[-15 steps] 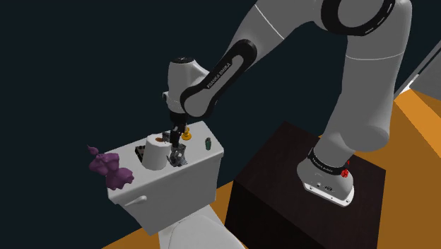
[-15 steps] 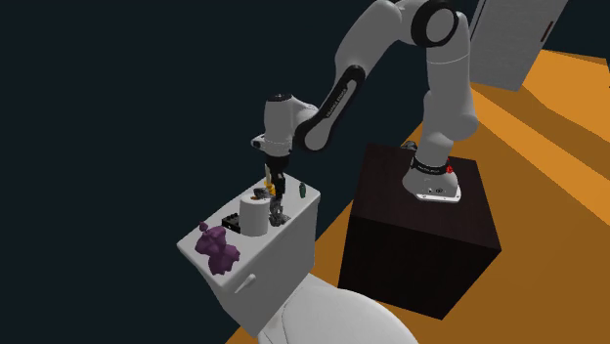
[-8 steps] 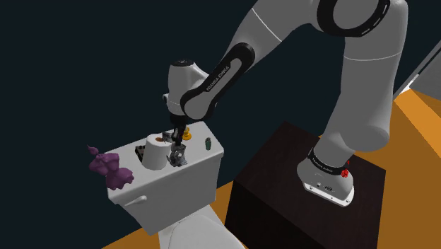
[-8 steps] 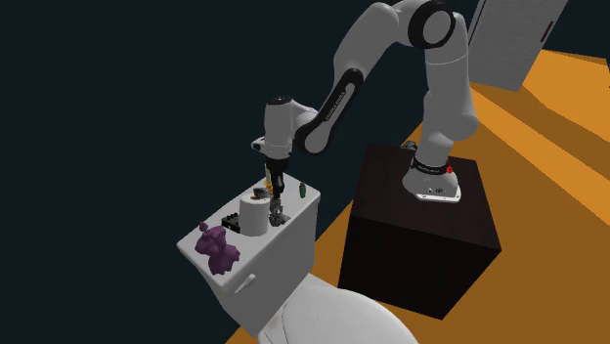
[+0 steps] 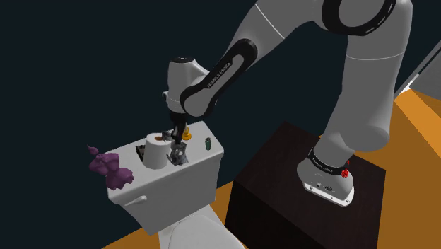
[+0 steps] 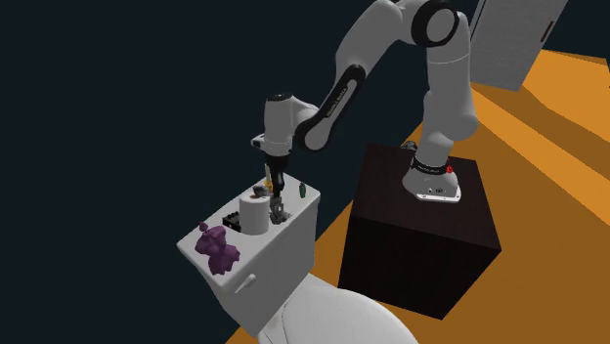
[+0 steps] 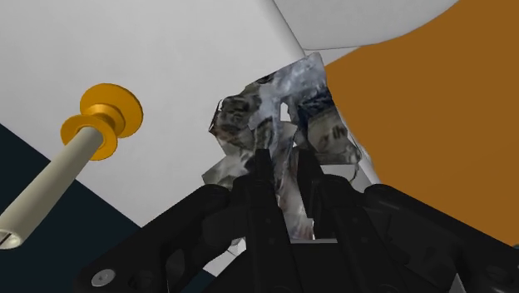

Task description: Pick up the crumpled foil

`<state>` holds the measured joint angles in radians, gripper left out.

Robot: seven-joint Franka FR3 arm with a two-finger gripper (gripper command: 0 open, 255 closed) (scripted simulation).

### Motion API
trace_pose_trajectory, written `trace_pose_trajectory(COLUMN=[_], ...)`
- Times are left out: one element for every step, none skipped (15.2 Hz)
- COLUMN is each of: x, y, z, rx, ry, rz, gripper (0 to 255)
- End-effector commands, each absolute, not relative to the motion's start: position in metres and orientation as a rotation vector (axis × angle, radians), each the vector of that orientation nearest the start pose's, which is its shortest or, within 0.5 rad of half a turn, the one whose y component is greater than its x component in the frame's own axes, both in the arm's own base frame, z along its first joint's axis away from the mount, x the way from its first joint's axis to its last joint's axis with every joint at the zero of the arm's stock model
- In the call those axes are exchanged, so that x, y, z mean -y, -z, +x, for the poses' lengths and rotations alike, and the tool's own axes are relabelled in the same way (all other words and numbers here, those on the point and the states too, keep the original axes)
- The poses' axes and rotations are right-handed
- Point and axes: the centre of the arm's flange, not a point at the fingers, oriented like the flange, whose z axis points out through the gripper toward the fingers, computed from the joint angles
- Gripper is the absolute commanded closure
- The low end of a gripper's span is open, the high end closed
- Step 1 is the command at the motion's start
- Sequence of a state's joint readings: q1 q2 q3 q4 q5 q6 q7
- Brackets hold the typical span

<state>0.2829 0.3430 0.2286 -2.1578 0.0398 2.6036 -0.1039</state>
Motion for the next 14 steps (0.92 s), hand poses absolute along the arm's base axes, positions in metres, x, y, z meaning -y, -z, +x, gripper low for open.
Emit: trace_pose_trajectory(x=[-0.281,-0.281,-0.281,-0.281,-0.281,-0.281,-0.281,-0.281,-0.281,-0.281,-0.281,-0.281,-0.281,-0.281], y=[-0.262,-0.267,-0.272,-0.278,-0.283,-0.288,-0.294,-0.299,-0.304,-0.309,-0.315,-0.320,-0.321,-0.321], z=[0.506,0.506,0.506,0.506,0.506,0.506,0.506,0.506,0.506,0.506,0.506,0.506,0.506,0.506], rx=[0.842,0.842,0.842,0.842,0.842,0.842,0.842,0.842,0.842,0.842,0.842,0.842,0.842,0.842], ry=[0.134,0.134,0.134,0.134,0.134,0.134,0.134,0.134,0.134,0.134,0.134,0.134,0.134,0.134], rz=[-2.901,-2.901,-2.901,-2.901,-2.901,-2.901,-2.901,-2.901,-2.901,-2.901,-2.901,-2.901,-2.901,-2.901], gripper=[255,255,255,255,255,255,255,255,255,255,255,255,255,255])
